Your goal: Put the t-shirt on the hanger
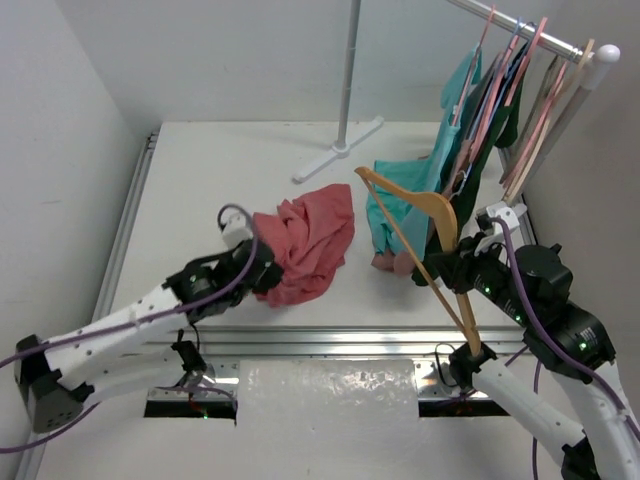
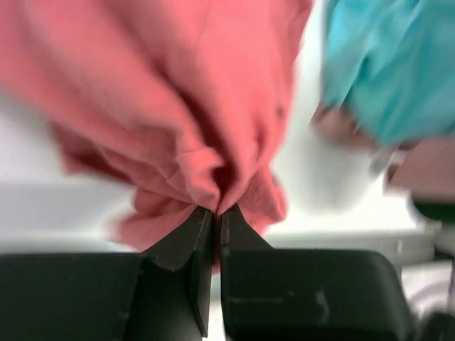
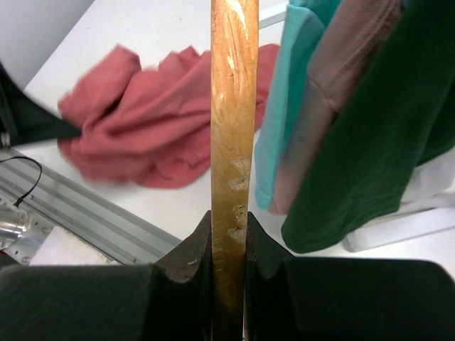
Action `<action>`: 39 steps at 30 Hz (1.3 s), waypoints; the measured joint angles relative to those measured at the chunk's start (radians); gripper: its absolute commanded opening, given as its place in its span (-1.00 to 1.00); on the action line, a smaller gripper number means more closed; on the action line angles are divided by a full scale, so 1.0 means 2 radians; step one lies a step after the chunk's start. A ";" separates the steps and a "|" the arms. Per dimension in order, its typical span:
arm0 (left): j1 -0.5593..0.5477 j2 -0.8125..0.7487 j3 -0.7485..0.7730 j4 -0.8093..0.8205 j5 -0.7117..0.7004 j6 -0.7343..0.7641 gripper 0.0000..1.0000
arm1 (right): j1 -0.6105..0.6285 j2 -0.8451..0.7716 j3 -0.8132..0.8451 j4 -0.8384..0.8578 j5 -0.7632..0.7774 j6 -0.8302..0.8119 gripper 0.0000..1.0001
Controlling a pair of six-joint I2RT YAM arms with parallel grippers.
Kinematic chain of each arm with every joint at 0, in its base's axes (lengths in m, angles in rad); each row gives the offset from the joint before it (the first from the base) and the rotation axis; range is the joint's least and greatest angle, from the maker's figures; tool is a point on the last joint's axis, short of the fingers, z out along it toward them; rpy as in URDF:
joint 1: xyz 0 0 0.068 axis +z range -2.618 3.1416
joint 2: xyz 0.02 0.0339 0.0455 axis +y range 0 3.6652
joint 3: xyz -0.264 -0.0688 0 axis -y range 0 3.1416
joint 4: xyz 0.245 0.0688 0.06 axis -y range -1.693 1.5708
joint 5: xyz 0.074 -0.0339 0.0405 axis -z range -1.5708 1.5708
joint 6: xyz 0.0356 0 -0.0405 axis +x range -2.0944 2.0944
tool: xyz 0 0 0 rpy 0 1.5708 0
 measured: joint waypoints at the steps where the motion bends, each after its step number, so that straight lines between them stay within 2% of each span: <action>1: -0.019 -0.032 -0.031 -0.011 0.002 -0.025 -1.00 | 0.000 0.000 -0.001 0.002 -0.001 0.000 -1.00; 2: -0.031 -0.046 -0.056 -0.017 0.005 -0.046 -0.64 | 0.000 0.001 -0.007 0.008 -0.005 0.000 -1.00; 3: -0.046 -0.049 -0.084 -0.027 0.009 -0.067 -0.05 | 0.000 0.002 -0.013 0.013 -0.007 0.000 -1.00; 5: -0.084 -0.032 -0.120 -0.060 0.017 -0.113 0.76 | 0.000 0.004 -0.025 0.019 -0.009 0.001 -0.97; 6: -0.108 -0.009 -0.125 -0.079 0.019 -0.132 0.99 | 0.000 0.005 -0.031 0.020 -0.009 0.002 -0.93; 9: -0.176 0.036 -0.106 -0.149 0.018 -0.184 0.99 | 0.000 0.010 -0.043 0.019 -0.006 0.005 -0.94; 10: -0.187 0.047 -0.087 -0.174 0.012 -0.195 0.99 | 0.000 0.013 -0.046 0.021 -0.004 0.006 -1.00; 13: -0.209 0.091 0.014 -0.250 -0.029 -0.228 0.99 | 0.000 0.031 -0.049 0.030 -0.005 0.006 -1.00; 15: -0.204 0.100 0.065 -0.263 -0.065 -0.238 0.99 | 0.000 0.048 -0.051 0.039 -0.007 0.006 -1.00; 17: -0.154 0.092 0.085 -0.259 -0.088 -0.221 0.99 | 0.000 0.058 -0.056 0.049 -0.009 0.006 -1.00; 20: -0.037 0.072 0.082 -0.214 -0.102 -0.158 0.99 | 0.000 0.073 -0.058 0.053 -0.008 0.005 -1.00; 23: 0.075 0.066 0.071 -0.150 -0.078 -0.080 0.99 | 0.000 0.084 -0.057 0.053 -0.008 0.002 -1.00; 25: 0.127 0.081 0.064 -0.112 -0.053 -0.037 0.95 | 0.000 0.087 -0.057 0.053 -0.008 0.002 -1.00; 27: 0.159 0.111 0.061 -0.071 -0.020 0.007 0.85 | 0.000 0.085 -0.057 0.056 -0.008 0.002 -1.00; 30: 0.171 0.152 0.061 -0.026 0.026 0.044 0.71 | 0.000 0.087 -0.057 0.057 -0.008 0.001 -1.00; 32: 0.173 0.179 0.061 -0.005 0.057 0.062 0.55 | 0.000 0.088 -0.057 0.057 -0.008 0.000 -1.00; 33: 0.173 0.190 0.061 0.004 0.071 0.070 0.16 | 0.000 0.089 -0.057 0.057 -0.008 0.000 -1.00; 35: 0.173 0.213 0.061 0.018 0.096 0.083 -0.24 | 0.000 0.090 -0.057 0.057 -0.008 0.000 -1.00; 36: 0.174 0.220 0.061 0.022 0.104 0.087 -0.77 | 0.000 0.090 -0.057 0.057 -0.008 0.000 -1.00; 37: 0.174 0.227 0.062 0.024 0.111 0.093 -1.00 | 0.000 0.090 -0.057 0.057 -0.008 -0.001 -1.00; 39: 0.177 0.235 0.070 0.020 0.118 0.109 -1.00 | 0.000 0.092 -0.055 0.056 -0.006 -0.001 -1.00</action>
